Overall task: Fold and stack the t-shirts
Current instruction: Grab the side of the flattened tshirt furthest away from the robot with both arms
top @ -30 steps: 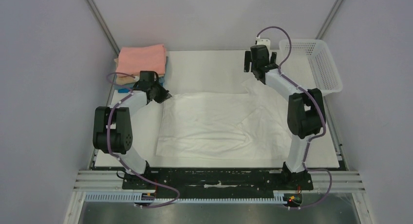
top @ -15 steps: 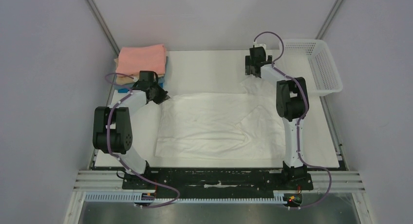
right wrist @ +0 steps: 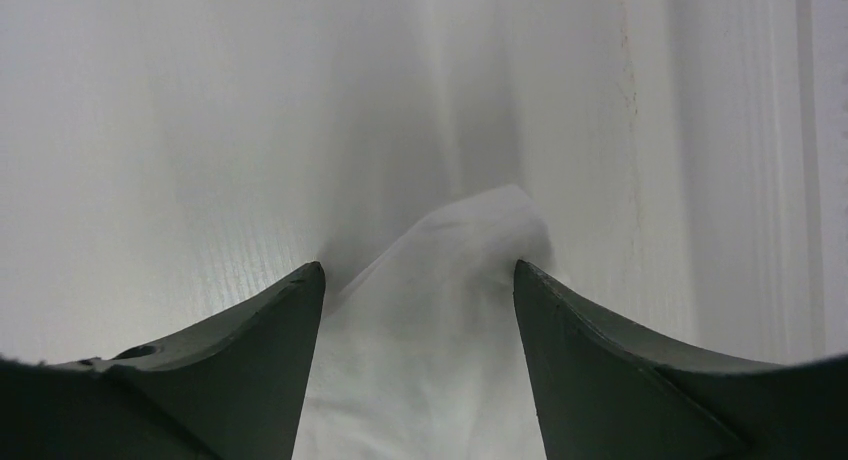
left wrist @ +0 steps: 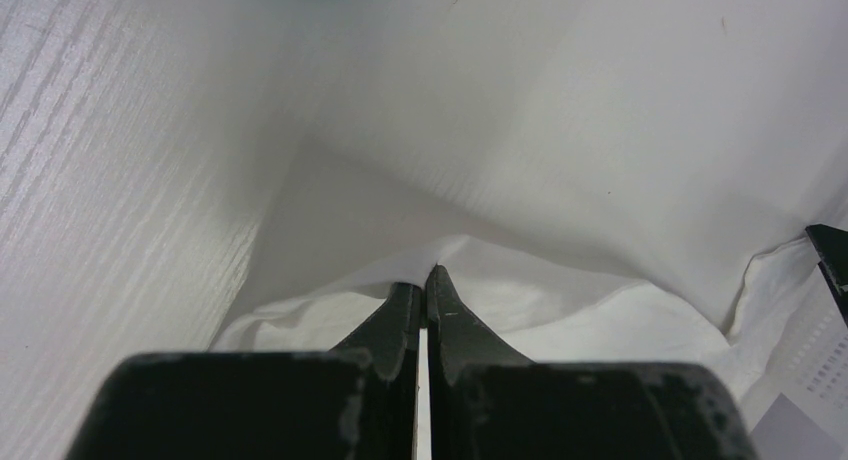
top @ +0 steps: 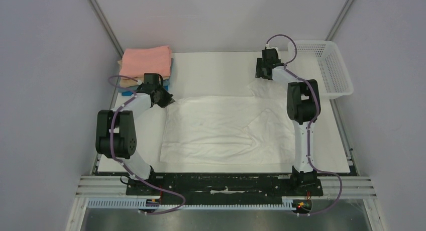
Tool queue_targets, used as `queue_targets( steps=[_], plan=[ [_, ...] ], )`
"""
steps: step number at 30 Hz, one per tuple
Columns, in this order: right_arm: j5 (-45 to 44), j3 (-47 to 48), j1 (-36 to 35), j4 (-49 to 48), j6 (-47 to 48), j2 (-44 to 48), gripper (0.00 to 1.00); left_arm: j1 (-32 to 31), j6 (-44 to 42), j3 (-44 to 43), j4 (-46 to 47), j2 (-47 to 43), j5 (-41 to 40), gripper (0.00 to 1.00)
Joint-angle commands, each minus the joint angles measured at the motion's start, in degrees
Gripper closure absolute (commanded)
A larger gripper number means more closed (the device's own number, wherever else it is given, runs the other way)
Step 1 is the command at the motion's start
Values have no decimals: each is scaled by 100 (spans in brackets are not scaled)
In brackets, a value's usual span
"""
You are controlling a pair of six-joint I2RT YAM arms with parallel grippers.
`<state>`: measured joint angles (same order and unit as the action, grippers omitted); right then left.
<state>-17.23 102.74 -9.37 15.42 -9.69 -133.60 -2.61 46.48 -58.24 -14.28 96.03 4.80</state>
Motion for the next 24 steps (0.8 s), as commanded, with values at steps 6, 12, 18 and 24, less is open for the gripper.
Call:
queue_targets(
  steps=[6,12,18,24],
  plan=[
    [475,-57,98,107,-221,-298,45,38,-174,-162,57,-44,-101,98],
    [520,-132,135,65,-291,-263,76,34,-165,-178,57,-9,-115,98],
    [550,270,166,-145,-217,-324,92,97,-113,-378,92,209,-201,98],
    [671,335,203,-503,-150,-137,100,173,-111,-838,65,485,-136,98]
  ],
)
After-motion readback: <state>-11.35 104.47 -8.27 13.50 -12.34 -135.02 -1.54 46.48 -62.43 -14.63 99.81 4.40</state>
